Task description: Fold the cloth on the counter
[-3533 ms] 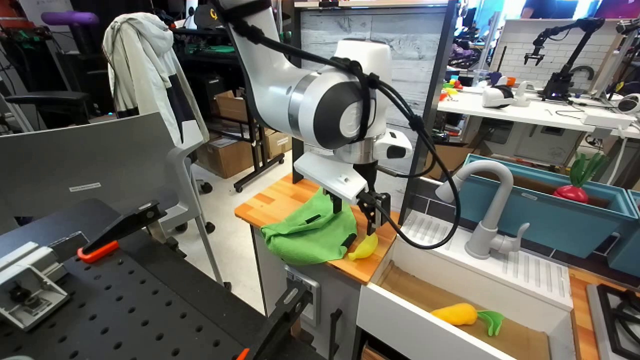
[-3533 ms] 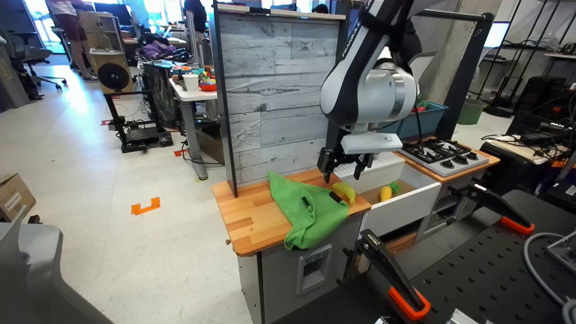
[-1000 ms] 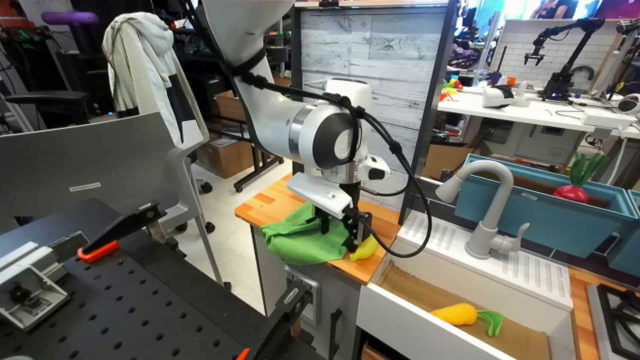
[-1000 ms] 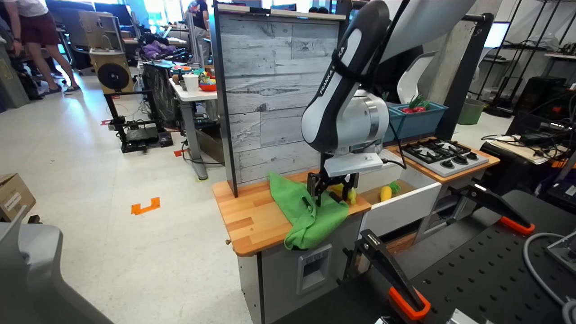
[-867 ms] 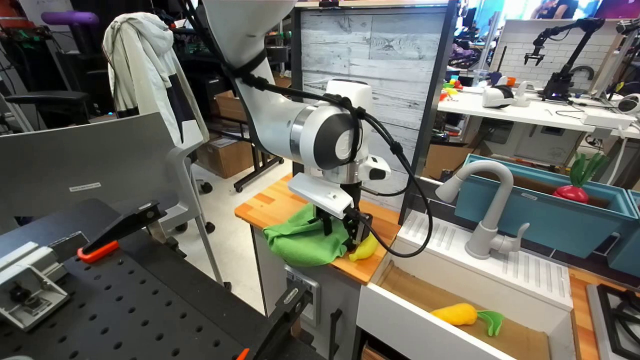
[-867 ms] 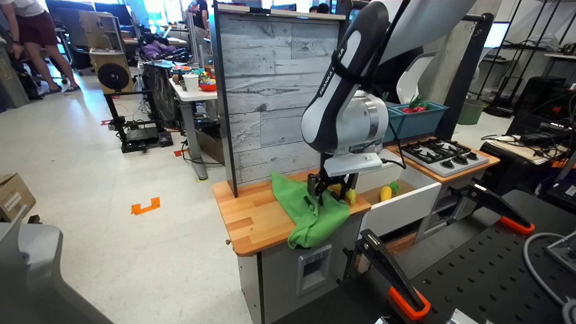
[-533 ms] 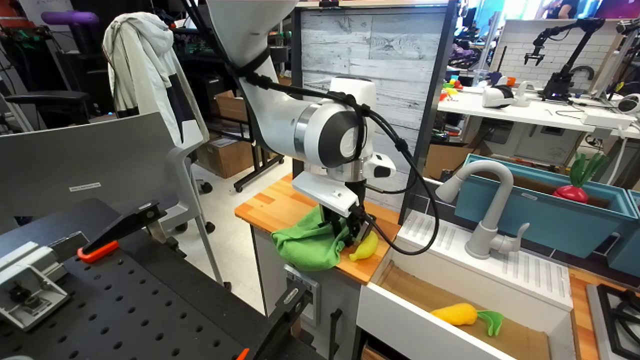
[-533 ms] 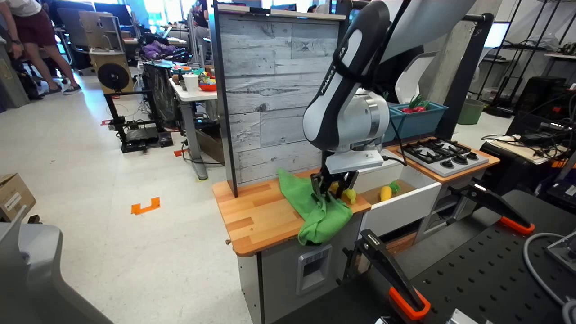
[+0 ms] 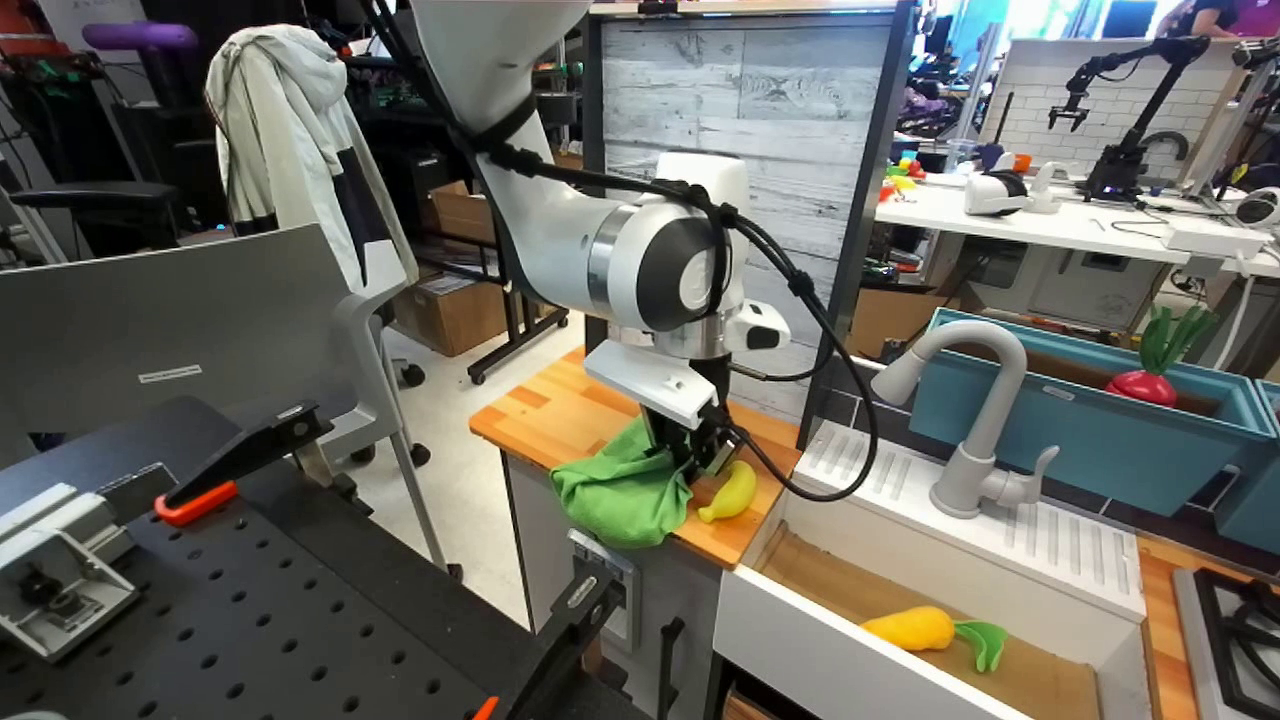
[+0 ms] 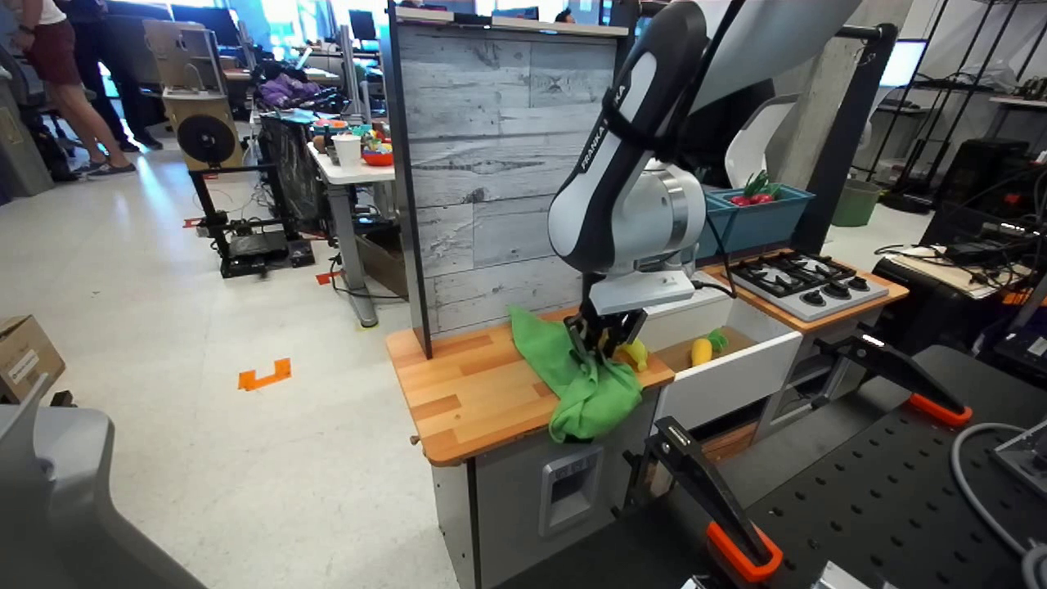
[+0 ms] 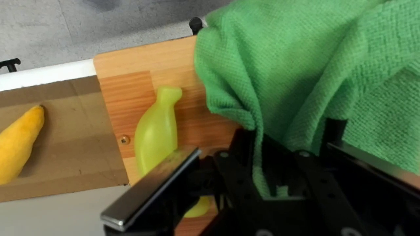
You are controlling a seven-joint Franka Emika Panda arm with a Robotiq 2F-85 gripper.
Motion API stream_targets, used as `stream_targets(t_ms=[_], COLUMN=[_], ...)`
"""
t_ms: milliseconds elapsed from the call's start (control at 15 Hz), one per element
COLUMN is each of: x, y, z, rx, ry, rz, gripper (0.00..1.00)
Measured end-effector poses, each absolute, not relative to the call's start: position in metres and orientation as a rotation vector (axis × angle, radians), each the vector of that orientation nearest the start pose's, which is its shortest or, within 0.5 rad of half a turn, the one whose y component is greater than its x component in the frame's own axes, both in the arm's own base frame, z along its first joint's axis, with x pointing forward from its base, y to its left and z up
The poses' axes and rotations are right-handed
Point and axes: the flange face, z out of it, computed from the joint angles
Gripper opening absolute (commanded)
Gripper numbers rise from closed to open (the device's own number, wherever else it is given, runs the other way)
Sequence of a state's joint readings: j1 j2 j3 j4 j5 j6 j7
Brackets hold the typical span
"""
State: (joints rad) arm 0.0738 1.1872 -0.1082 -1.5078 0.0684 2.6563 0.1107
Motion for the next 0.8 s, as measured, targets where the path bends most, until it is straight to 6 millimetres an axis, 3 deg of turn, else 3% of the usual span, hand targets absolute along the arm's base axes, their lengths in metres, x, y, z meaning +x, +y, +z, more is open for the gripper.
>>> stream_targets(t_ms=[333,800], x=[0.654,0.648], y=[0.001,0.032], z=[-0.025,0.023], rx=[-3.206,-3.195], ry=[0.176,0.101], rz=[-0.022,-0.146], gripper=[0.03,0.03])
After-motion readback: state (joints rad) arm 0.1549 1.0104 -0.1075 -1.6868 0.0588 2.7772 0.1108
